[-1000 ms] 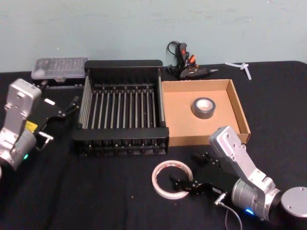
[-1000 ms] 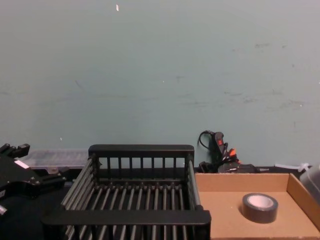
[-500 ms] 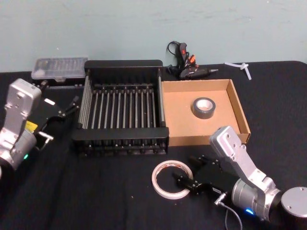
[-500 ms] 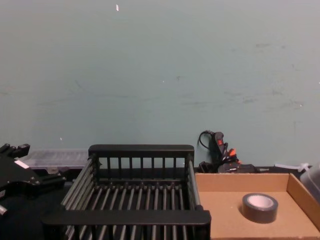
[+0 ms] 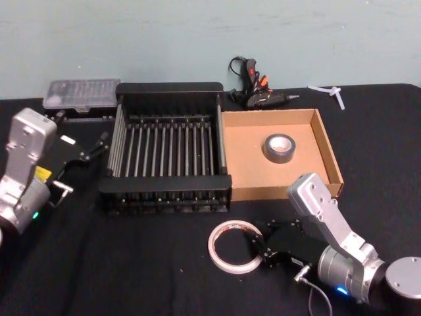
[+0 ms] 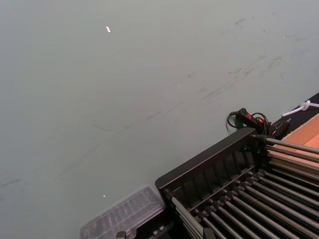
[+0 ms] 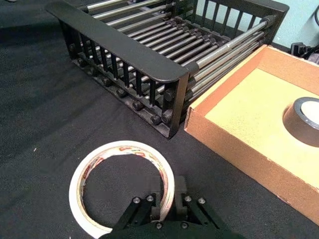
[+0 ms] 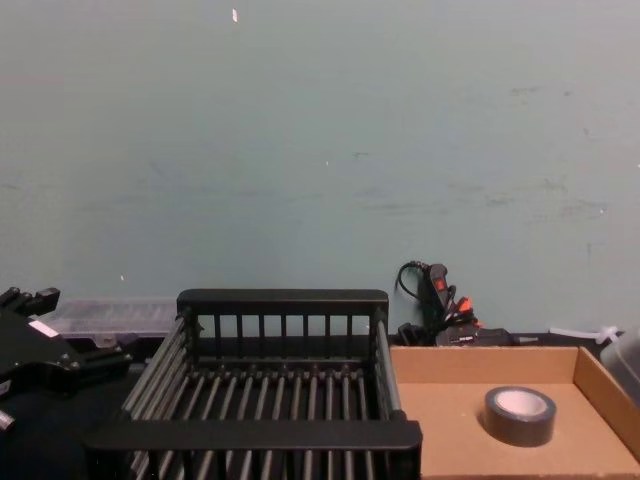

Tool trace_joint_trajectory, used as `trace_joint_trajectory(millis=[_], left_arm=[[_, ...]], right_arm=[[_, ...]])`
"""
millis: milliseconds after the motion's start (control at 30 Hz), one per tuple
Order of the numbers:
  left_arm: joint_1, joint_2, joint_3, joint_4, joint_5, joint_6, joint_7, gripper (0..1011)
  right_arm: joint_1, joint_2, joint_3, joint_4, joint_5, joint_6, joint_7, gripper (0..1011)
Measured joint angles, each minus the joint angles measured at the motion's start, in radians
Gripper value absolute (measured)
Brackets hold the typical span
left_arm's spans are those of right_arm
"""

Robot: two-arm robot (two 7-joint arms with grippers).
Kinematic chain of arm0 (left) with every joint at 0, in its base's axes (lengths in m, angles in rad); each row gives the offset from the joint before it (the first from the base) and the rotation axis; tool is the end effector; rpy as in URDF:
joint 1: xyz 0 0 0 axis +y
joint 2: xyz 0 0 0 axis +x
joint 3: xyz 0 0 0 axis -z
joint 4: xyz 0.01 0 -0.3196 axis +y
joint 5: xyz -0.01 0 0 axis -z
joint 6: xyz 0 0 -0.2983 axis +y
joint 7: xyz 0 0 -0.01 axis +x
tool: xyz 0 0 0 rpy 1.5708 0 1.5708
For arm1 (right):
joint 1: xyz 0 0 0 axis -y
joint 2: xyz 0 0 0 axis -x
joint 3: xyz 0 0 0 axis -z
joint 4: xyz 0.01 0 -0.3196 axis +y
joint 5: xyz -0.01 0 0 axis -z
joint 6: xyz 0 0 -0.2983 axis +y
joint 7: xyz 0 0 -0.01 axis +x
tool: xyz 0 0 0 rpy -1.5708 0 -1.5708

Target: Pick up the white tape and place it into the black box , Pick up the silver tape and place it into the brown box.

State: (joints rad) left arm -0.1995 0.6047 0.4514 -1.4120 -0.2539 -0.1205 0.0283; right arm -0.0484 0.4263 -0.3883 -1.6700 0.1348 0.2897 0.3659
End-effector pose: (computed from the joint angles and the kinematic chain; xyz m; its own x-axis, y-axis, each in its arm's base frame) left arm 0.3530 0.1023 -0.3241 0.2923 0.8803 0.3737 -0.9553 0.2873 0.0703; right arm 0.2778 -0.0150 -0.3386 0.6866 -0.7221 0.0843 0.6757 0.5910 -0.4406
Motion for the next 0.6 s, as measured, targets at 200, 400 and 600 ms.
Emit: trace_joint_trajectory(millis=[200, 400, 600], left_arm=[[0.0, 0.0, 0.0, 0.0, 0.0, 0.0, 0.0, 1001], [0.0, 0.0, 0.0, 0.0, 0.0, 0.0, 0.0, 1001], [0.0, 0.0, 0.0, 0.0, 0.0, 0.0, 0.0, 1001]], right_arm=[[0.0, 0.0, 0.0, 0.0, 0.0, 0.0, 0.0, 104], [0.0, 0.0, 0.0, 0.0, 0.0, 0.0, 0.0, 85], [-0.005, 0.003, 0.01, -0.006, 0.016, -0.012, 0.012, 85]])
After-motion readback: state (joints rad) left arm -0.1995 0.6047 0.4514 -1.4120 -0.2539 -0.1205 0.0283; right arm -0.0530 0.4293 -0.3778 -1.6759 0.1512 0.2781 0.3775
